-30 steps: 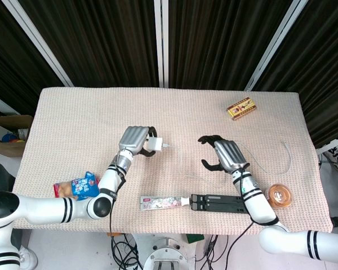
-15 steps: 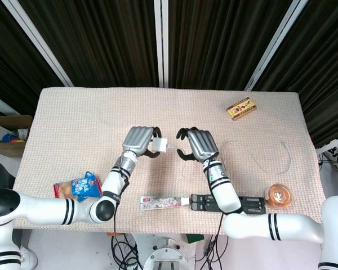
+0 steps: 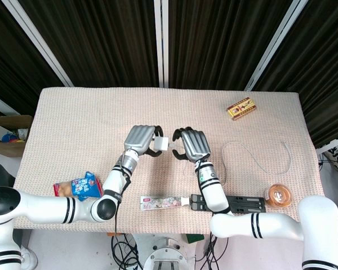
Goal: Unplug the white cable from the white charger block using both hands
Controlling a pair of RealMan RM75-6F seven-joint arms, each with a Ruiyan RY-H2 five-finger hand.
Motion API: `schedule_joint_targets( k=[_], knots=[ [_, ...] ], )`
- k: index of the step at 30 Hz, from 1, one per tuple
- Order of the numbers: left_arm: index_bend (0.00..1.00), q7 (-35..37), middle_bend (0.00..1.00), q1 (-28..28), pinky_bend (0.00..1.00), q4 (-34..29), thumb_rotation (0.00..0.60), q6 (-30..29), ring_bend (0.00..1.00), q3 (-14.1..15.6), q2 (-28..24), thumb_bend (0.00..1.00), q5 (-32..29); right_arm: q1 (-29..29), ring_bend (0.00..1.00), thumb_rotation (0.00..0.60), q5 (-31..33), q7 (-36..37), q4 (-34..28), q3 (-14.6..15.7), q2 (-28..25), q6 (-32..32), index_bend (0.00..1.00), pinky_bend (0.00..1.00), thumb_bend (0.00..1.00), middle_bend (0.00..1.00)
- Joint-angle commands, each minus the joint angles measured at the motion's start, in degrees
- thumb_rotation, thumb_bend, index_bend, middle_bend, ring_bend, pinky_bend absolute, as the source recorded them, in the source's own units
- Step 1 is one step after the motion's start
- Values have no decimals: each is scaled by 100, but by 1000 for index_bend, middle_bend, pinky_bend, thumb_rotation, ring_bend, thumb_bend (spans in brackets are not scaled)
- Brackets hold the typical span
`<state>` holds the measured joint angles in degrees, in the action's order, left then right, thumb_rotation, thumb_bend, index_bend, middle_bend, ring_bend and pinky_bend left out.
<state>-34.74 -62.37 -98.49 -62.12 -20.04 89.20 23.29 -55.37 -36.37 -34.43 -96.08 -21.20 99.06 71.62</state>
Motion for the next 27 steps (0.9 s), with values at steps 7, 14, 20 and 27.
schedule_joint_targets(
  k=[7, 14, 20, 27],
  knots=[
    [588, 14, 499, -35, 894, -23, 600, -58, 670, 39, 15, 225, 19, -55, 289, 600, 150, -106, 98, -88, 132, -39, 542, 512, 346, 446],
    [588, 54, 499, -56, 894, -36, 600, -61, 670, 51, 26, 225, 55, -22, 289, 600, 189, -102, 145, -113, 156, -48, 562, 508, 352, 450],
    [588, 46, 499, -87, 894, -33, 599, -68, 670, 68, 45, 224, 61, 0, 289, 600, 173, -79, 161, -123, 176, -60, 601, 510, 357, 458],
    [588, 9, 499, -112, 894, -59, 600, -126, 670, 95, 53, 225, 78, -15, 289, 600, 243, -136, 157, -155, 206, -81, 643, 512, 407, 464]
  ],
)
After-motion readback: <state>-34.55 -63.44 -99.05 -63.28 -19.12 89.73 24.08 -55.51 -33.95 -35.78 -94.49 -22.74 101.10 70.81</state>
